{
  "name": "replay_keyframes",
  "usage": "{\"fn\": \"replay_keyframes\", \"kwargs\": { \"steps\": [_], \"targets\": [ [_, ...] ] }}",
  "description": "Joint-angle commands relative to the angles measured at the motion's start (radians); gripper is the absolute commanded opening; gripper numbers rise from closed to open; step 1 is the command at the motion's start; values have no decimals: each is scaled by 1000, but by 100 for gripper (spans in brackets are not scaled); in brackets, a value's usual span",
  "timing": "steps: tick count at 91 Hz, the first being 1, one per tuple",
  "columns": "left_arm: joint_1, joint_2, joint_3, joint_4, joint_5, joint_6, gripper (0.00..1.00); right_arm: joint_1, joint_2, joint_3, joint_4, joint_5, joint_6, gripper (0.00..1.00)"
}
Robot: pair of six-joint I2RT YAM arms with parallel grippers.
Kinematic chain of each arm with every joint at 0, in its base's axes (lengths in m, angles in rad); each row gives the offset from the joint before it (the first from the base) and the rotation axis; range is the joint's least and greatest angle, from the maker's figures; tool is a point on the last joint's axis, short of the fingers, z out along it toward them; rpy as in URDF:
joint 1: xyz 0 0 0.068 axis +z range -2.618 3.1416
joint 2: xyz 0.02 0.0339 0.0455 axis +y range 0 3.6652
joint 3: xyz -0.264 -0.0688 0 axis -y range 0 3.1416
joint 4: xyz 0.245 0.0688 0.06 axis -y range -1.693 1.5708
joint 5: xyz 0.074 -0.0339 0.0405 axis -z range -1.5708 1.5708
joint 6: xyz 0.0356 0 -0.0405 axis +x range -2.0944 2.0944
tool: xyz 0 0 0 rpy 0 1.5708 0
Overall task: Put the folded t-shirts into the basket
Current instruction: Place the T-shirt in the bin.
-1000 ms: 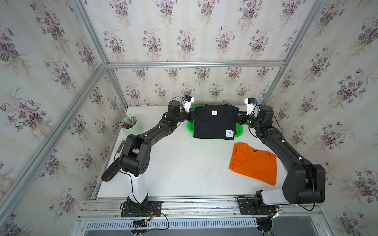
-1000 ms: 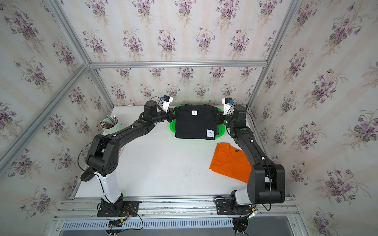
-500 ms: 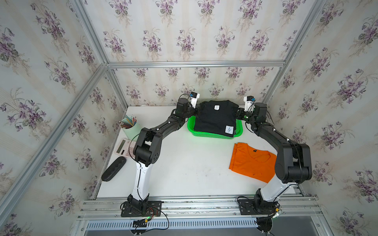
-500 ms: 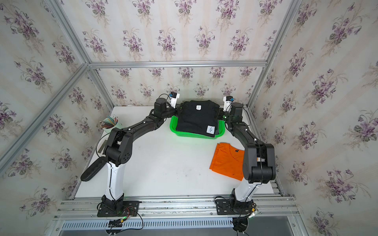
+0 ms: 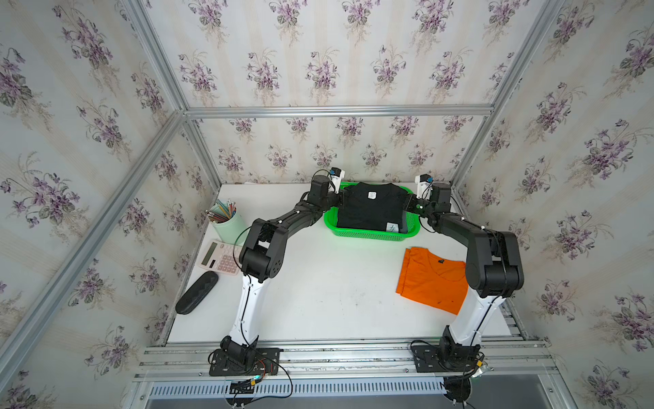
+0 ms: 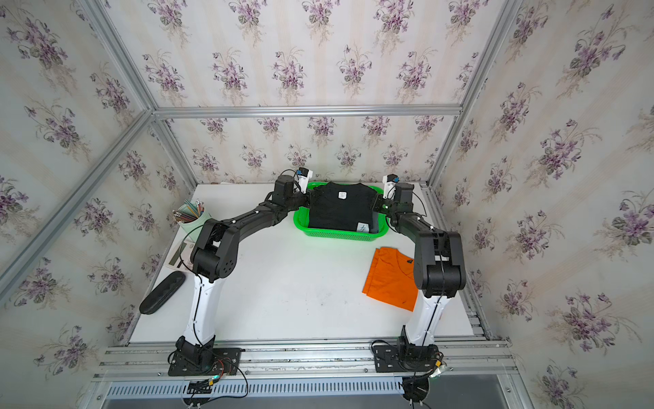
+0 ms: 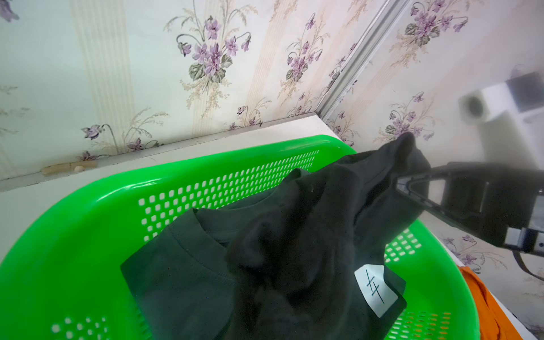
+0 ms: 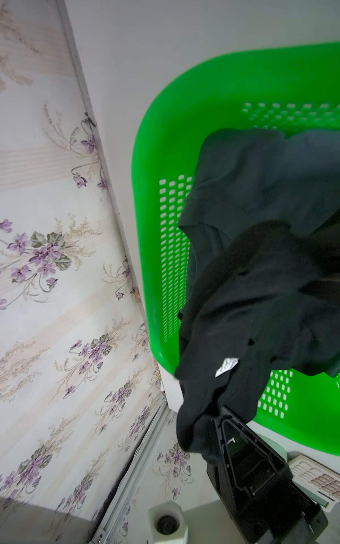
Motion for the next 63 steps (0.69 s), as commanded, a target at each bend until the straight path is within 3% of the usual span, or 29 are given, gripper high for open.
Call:
{"fn": "replay_keyframes", "kwargs": {
  "steps": [1,9,12,17,21,28,32,40,63],
  "targets": [
    [5,19,38,-29,-5,-33,0,-1,28,21,15,-9,-7,0],
    [11,40,78,-64,-17,-49,0,-2,57,47,7,1,-8,0],
    [14,52,100,-84,-19,-55,1,-2,69,61,3,11,-5,5],
    [19,73,141,-124,-19,-70,25,-2,87,87,-14,31,6,22],
    [23,78,153,-140,-13,-80,39,-2,97,113,-30,40,19,33],
    [25,52,120,-110,-26,-100,64,-2,88,128,-38,60,41,39],
    [25,23,81,-60,-38,-105,73,-2,63,123,-36,76,49,40],
    [26,-38,25,6,-62,-103,77,-2,10,119,-60,127,68,41],
    [25,-222,-55,-37,-166,-30,77,-2,-242,29,-194,365,137,44]
  ]
}}
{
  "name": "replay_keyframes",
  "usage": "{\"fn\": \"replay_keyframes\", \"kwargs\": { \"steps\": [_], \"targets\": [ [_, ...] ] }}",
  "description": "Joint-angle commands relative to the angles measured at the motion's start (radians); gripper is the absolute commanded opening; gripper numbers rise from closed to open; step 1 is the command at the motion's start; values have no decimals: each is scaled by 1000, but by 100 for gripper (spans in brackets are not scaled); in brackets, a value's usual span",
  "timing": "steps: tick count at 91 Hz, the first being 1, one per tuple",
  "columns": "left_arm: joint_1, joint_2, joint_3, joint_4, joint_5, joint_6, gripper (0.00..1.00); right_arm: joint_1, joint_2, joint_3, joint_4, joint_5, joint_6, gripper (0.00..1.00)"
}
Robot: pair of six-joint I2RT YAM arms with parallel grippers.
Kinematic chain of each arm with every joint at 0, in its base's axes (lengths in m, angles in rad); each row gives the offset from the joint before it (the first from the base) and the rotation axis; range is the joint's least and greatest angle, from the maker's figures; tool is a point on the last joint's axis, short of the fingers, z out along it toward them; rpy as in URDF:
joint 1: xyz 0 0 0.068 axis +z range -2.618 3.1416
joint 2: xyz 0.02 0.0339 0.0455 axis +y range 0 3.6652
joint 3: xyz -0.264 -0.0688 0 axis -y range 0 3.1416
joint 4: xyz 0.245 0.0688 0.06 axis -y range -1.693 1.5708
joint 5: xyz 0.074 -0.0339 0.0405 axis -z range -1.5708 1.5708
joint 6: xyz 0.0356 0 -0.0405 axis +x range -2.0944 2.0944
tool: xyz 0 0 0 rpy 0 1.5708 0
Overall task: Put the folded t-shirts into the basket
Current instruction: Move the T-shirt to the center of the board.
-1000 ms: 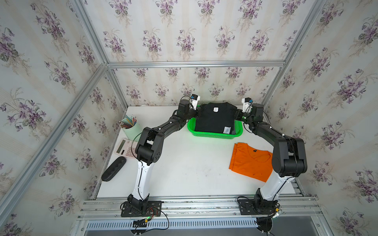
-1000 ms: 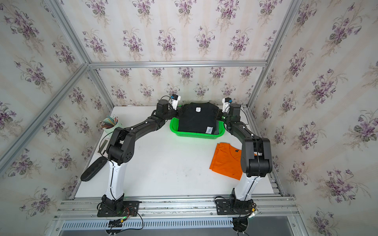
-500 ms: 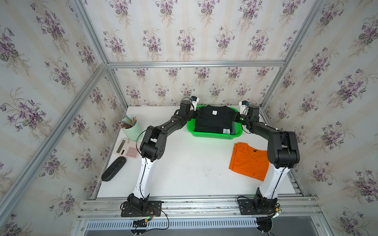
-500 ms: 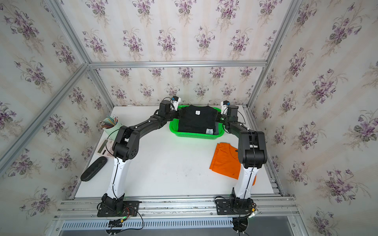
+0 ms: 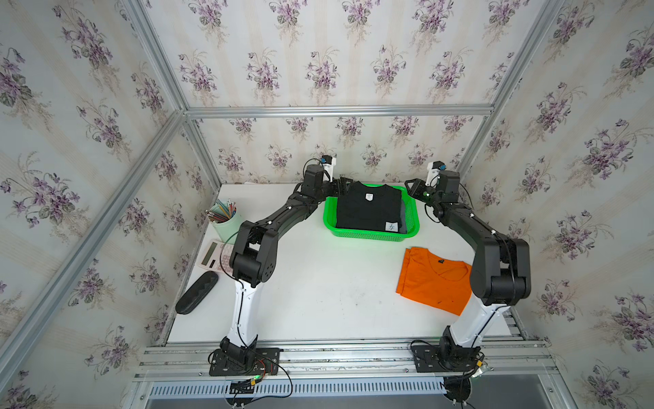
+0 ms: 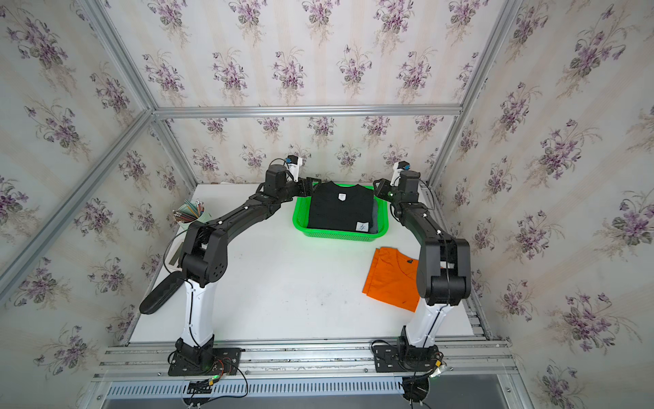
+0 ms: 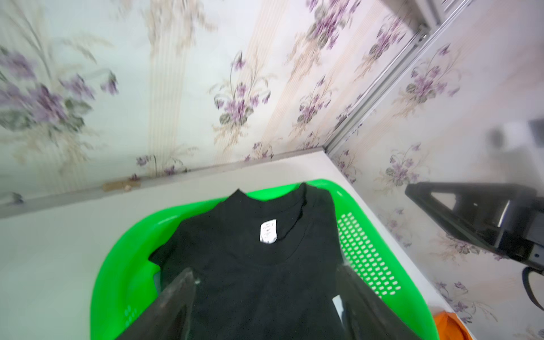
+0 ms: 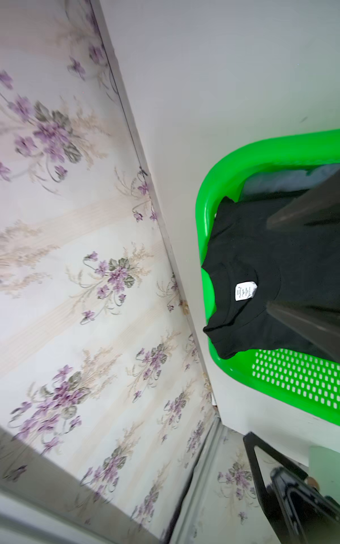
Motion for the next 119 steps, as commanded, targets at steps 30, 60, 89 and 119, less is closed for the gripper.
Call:
{"fn": "replay_keyframes", "kwargs": {
  "steps": [30,60,89,119],
  "targets": [
    [-59,-360,-350,97,-104,303,77,1,-346,-205,-525,296,256,44],
    [-94,-469,-608,197,-255,342,73,56,-518,-589,-577,161,271,36],
    [-124,-541,-703,276,-319,266,77,295,-327,-705,-429,124,327,27],
    [-124,-722,-926,167,-469,18,88,742,-291,-694,-421,-73,388,27]
  ]
}}
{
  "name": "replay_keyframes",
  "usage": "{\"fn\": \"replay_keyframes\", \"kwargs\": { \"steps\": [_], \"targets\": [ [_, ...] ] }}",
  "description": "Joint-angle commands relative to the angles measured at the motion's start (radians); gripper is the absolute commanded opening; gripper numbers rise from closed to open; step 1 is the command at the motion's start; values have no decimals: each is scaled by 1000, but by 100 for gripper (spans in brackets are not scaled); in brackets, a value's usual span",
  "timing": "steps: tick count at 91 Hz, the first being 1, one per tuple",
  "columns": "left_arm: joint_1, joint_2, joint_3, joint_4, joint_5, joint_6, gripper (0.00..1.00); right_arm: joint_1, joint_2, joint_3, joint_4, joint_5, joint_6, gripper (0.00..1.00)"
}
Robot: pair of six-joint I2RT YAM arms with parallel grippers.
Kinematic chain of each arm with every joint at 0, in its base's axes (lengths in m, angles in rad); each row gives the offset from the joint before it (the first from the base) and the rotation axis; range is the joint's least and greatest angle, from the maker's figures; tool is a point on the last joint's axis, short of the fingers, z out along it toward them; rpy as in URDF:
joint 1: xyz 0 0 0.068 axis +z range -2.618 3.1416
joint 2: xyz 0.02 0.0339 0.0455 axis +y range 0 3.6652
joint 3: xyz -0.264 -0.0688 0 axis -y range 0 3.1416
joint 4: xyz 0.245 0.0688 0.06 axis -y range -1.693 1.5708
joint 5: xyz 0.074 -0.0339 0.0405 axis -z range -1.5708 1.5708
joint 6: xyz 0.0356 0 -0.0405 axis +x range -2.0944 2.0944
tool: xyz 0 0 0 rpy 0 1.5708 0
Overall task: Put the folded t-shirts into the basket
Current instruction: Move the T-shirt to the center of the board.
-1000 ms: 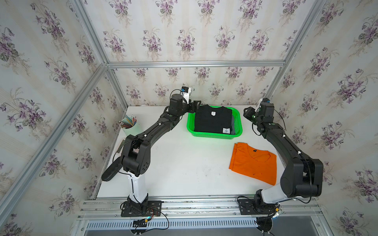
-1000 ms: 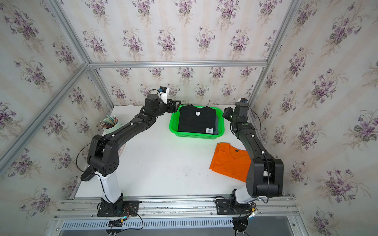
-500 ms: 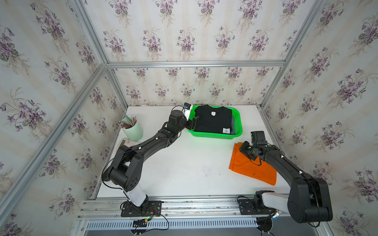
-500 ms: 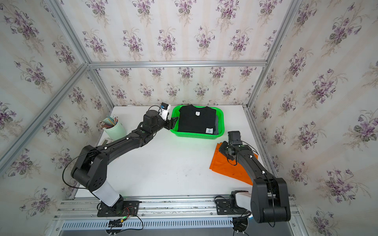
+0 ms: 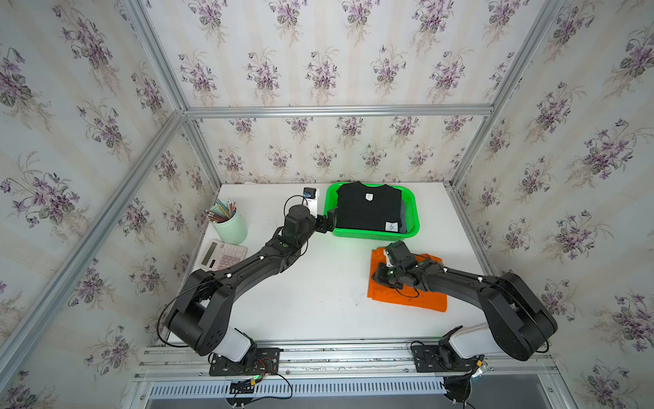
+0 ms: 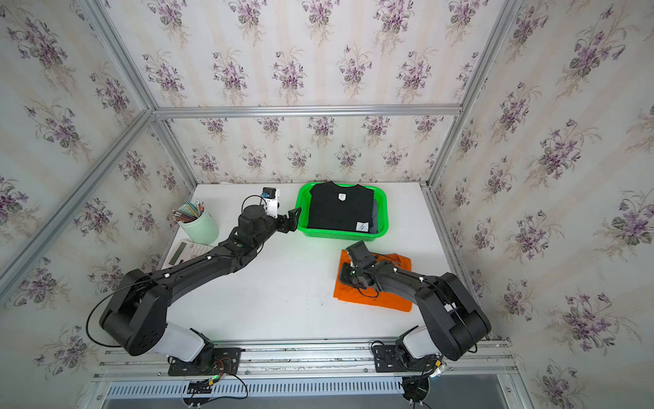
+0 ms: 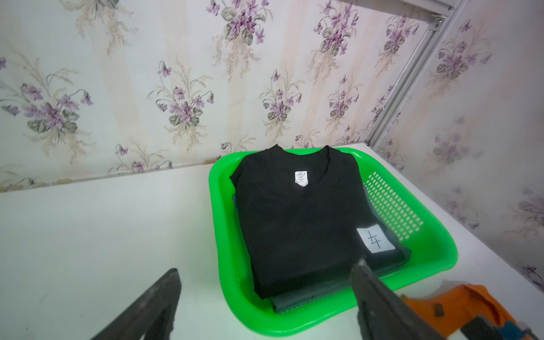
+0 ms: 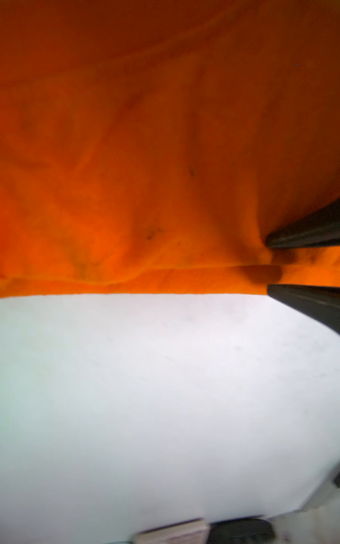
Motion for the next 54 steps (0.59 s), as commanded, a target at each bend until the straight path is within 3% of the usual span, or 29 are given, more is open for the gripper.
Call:
{"fn": "replay_keyframes", "kwargs": {
  "steps": [1,14,29,42,54],
  "targets": [
    [0,-65,-68,-81,-57,-115,88,118,11,-7,-115,-144,42,28],
    [-3,-214,-186,-281,74,-204,83,179,40,2,54,-393,14,37],
    [-7,-326,-329,-352,289,-323,80,179,46,121,7,-418,-88,39],
    [-12,-288,-262,-512,483,-194,81,177,37,302,-209,-345,-255,42],
    [-12,-151,-194,-505,715,-161,82,157,2,425,-362,-105,-329,47]
  ]
}}
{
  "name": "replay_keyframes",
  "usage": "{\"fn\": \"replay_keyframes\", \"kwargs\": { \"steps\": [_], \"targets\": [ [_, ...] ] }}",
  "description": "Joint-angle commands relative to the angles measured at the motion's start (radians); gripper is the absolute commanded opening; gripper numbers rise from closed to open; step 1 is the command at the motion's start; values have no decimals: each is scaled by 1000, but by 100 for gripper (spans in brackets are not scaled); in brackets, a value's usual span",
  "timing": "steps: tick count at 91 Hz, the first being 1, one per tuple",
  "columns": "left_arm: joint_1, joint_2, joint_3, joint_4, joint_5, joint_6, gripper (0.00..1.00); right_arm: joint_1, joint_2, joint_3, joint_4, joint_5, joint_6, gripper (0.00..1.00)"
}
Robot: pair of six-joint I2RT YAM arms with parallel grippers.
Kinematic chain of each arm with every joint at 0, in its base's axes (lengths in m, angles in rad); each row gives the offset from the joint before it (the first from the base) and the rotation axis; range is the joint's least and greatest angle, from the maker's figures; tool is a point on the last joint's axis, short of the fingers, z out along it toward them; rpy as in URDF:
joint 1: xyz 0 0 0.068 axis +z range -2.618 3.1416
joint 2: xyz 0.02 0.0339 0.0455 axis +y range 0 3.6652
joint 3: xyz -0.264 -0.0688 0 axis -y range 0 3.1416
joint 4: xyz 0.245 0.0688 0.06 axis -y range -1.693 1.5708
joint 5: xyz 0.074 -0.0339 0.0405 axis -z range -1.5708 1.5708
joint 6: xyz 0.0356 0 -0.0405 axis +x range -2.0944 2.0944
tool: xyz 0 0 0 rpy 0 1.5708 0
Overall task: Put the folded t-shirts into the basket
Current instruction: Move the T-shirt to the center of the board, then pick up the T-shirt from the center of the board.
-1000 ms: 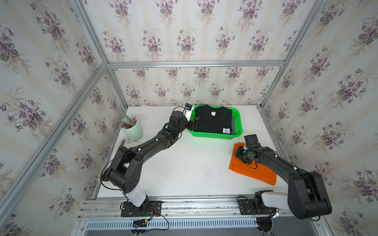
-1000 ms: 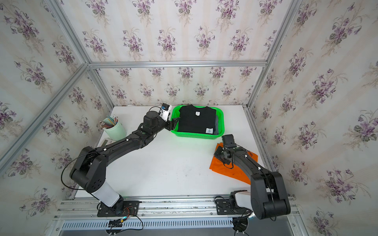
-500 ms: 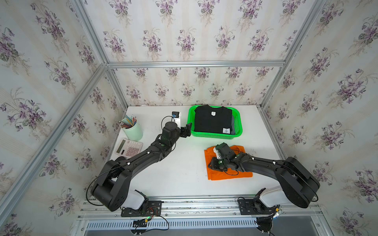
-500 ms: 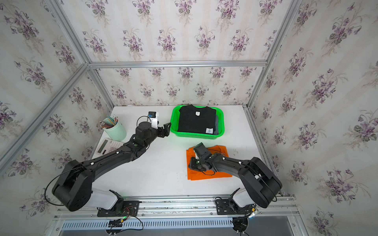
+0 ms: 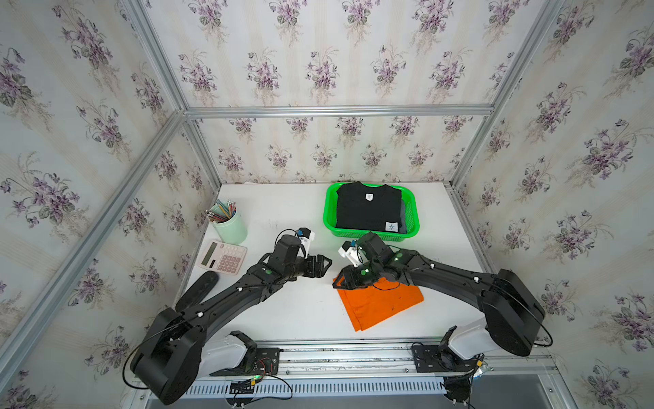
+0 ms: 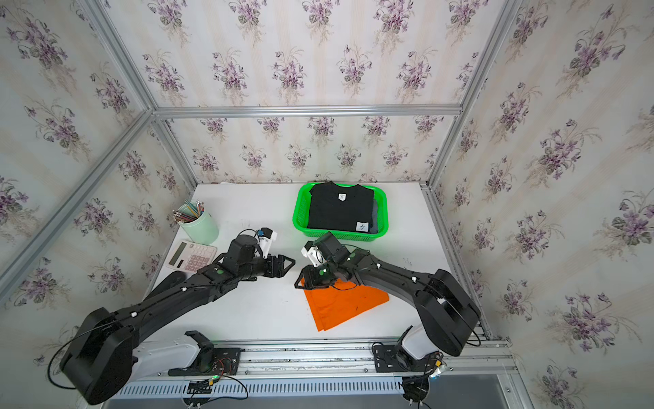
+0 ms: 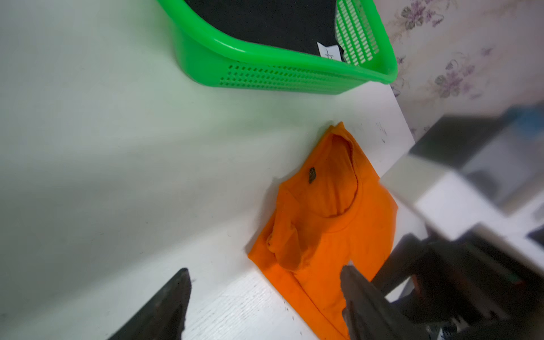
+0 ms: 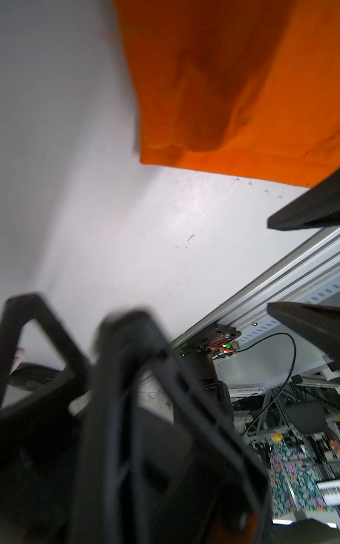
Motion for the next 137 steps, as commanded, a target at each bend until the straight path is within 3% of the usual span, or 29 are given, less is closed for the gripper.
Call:
{"fn": "replay_keyframes", "kwargs": {
  "steps": [1,11,31,45,55,75,79,92,97,104,114,120,130,137],
  "targets": [
    [0,96,37,-33,296,41,82,-20,-35,73,-197,215,-127,47],
    [-1,246,79,-2,471,-39,81,-90,-91,110,-275,371,-154,49],
    [-5,331,137,-131,389,44,81,-283,-161,148,-411,609,-159,56],
    [-11,434,232,-231,339,109,80,-376,-172,131,-376,615,-100,56],
    [-13,472,256,-271,266,107,77,-394,-173,95,-341,607,-62,65],
    [-46,549,307,-309,205,149,69,-402,-165,39,-259,525,-21,65],
    [-58,565,314,-290,211,156,61,-402,-163,33,-241,526,-16,63],
    [-79,620,352,-299,271,198,8,-400,-170,7,-217,620,-12,63],
    [-84,606,334,-283,281,208,0,-400,-177,-2,-210,629,-4,63],
    [-89,544,287,-252,255,235,0,-400,-187,-12,-206,637,22,63],
    [-107,426,237,-235,188,306,0,-346,-188,-16,-207,735,46,73],
    [-137,350,211,-231,122,356,0,-310,-178,-19,-209,770,81,74],
    [-218,228,144,-186,-5,452,0,-296,-128,-21,-187,681,142,71],
    [-282,151,93,-139,-130,521,0,-244,-77,2,-184,683,157,70]
  ]
}}
